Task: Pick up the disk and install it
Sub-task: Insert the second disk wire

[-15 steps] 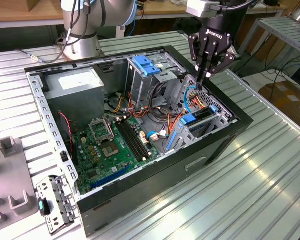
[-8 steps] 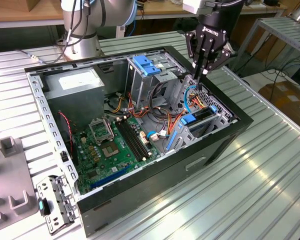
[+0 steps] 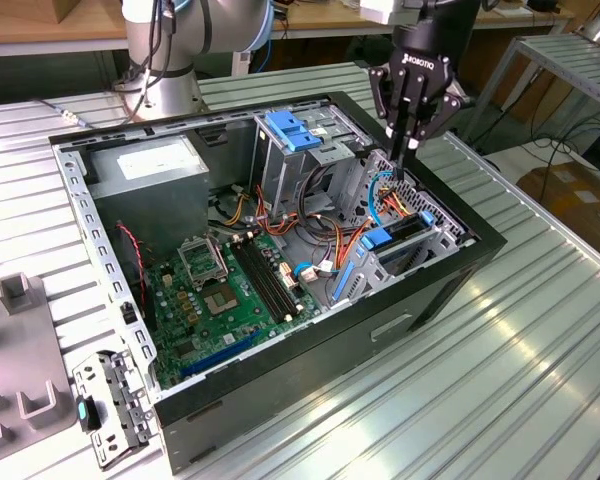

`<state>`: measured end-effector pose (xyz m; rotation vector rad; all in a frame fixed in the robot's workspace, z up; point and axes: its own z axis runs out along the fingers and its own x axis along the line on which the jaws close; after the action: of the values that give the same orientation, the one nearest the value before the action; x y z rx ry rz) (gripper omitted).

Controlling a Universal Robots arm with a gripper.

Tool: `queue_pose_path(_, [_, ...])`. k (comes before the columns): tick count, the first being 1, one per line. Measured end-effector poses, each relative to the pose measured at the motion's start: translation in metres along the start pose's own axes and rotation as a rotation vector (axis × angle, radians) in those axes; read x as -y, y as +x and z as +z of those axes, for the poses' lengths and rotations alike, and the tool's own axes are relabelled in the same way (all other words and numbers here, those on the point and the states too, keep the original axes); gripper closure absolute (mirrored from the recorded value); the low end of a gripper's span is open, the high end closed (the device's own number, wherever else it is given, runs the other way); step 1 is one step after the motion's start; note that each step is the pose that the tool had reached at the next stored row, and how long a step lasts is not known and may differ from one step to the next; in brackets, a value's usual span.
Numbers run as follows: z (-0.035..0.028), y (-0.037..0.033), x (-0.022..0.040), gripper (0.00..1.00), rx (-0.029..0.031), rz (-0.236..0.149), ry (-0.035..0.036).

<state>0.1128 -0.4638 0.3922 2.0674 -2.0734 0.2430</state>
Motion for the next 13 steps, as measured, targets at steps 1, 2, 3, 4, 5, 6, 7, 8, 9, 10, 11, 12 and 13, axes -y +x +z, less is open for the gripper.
queue_pose_path(1, [0.0006, -0.0003, 0.0007, 0.75, -0.001, 0.0, 0.0])
queue_pose_path(2, [0.0011, -0.0006, 0.0013, 0.69, -0.001, 0.0, 0.0])
queue_pose_path(3, [0.002, -0.001, 0.0018, 0.62, -0.001, 0.0, 0.0])
queue_pose_path(4, [0.0037, -0.0015, 0.0019, 0.62, -0.0009, 0.0, -0.0001])
queue_pose_path(5, [0.0052, -0.0019, 0.002, 0.62, -0.0009, 0.0, -0.0001])
queue_pose_path(6, [0.0069, -0.0024, 0.0021, 0.62, -0.001, 0.0, -0.0001])
queue_pose_path(7, [0.0122, -0.0039, 0.0023, 0.62, -0.001, 0.0, -0.0001])
queue_pose_path(8, [0.016, -0.0049, 0.0024, 0.62, -0.0009, 0.0, 0.0])
queue_pose_path(9, [0.0187, -0.0056, 0.0024, 0.62, -0.001, 0.0, 0.0])
queue_pose_path(10, [0.0205, -0.0061, 0.0025, 0.62, -0.0012, 0.0, 0.0])
queue_pose_path(11, [0.0218, -0.0066, 0.0026, 0.62, -0.0014, 0.0, 0.0])
queue_pose_path(12, [0.0226, -0.0072, 0.0027, 0.64, -0.0017, 0.0, 0.0])
queue_pose_path(13, [0.023, -0.0076, 0.0028, 0.71, -0.0019, 0.0, 0.0])
